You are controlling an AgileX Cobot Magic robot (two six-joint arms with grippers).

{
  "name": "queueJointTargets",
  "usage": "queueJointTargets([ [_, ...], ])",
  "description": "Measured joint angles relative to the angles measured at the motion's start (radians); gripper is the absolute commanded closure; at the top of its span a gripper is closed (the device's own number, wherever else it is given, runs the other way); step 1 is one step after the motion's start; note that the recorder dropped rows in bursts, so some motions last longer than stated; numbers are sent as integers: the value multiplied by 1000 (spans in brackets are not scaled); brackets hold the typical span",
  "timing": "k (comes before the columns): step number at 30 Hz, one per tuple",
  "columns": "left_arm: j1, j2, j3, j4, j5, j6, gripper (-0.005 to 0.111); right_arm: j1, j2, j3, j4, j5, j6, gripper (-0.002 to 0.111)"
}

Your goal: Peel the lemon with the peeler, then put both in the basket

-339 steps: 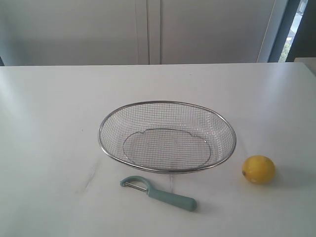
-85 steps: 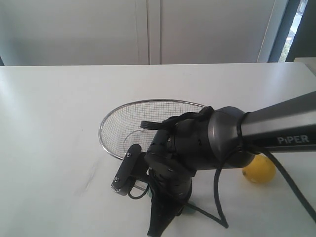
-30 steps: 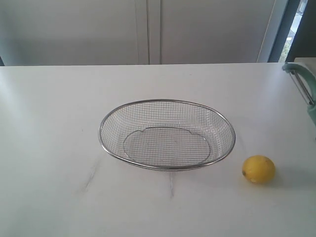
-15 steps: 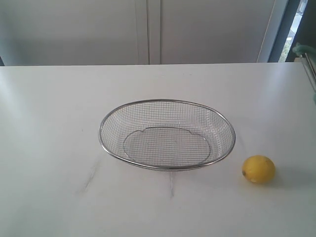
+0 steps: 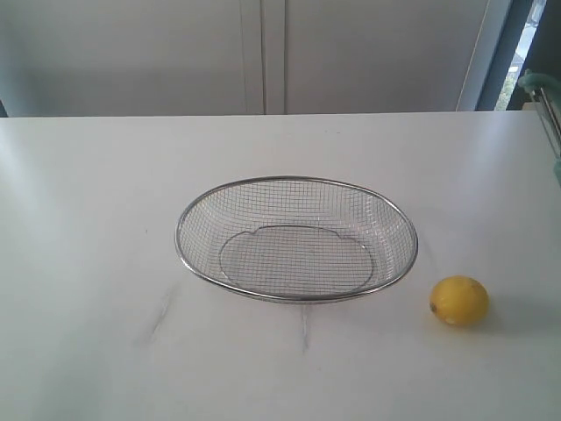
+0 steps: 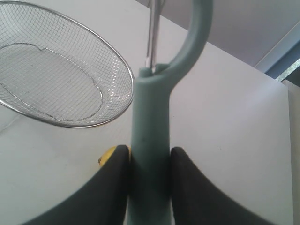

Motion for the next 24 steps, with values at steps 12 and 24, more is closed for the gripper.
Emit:
queueJointTargets([
  [12,0,0,0,-4,-39,-2,107,0,0,0,0,0,0,108],
  [24,0,-1,0,-4,-341,-246,107,0,0,0,0,0,18,108],
])
